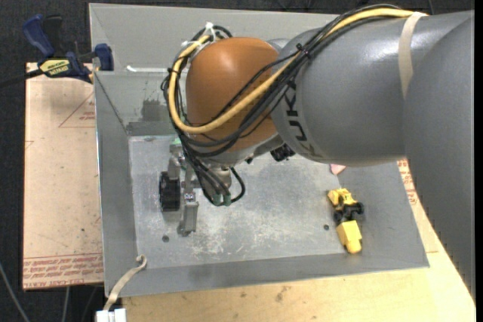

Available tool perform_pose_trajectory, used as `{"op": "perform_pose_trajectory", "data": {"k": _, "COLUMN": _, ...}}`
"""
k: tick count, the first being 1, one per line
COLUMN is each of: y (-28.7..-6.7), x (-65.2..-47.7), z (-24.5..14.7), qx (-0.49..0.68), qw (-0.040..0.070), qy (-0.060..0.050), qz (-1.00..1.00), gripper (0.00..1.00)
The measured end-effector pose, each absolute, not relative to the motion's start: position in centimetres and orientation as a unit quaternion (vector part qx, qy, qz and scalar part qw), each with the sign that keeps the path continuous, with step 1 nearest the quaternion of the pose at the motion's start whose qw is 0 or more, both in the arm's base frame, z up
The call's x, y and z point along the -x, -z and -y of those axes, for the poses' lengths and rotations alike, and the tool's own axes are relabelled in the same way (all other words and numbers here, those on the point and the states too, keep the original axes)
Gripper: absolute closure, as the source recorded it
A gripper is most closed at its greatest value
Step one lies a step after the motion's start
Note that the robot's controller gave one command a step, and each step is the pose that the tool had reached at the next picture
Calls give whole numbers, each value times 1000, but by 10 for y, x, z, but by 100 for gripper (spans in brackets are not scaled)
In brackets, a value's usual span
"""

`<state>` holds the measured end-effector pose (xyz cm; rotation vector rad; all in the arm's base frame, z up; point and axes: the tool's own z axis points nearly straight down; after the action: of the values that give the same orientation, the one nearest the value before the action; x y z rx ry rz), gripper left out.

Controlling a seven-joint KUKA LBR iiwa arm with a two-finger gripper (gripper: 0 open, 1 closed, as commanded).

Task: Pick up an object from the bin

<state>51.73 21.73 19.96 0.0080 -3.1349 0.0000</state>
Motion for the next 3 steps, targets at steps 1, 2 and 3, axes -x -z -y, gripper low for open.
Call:
{"op": "perform_pose_trajectory", "data": {"k": 1, "y": -204, "x": -519, "z": -216, "qx": -1, "qw": 0, "qy": 1, "qz": 1000, "gripper": 0}}
{"op": "perform_pose_trajectory", "data": {"k": 2, "y": -203, "x": -520, "z": -216, "qx": -1, "qw": -1, "qy": 1, "qz": 1000, "gripper": 0}}
{"op": "perform_pose_trajectory", "data": {"k": 3, "y": -155, "x": -537, "z": -211, "qx": 2, "qw": 1, "qy": 0, "qz": 1000, "gripper": 0}}
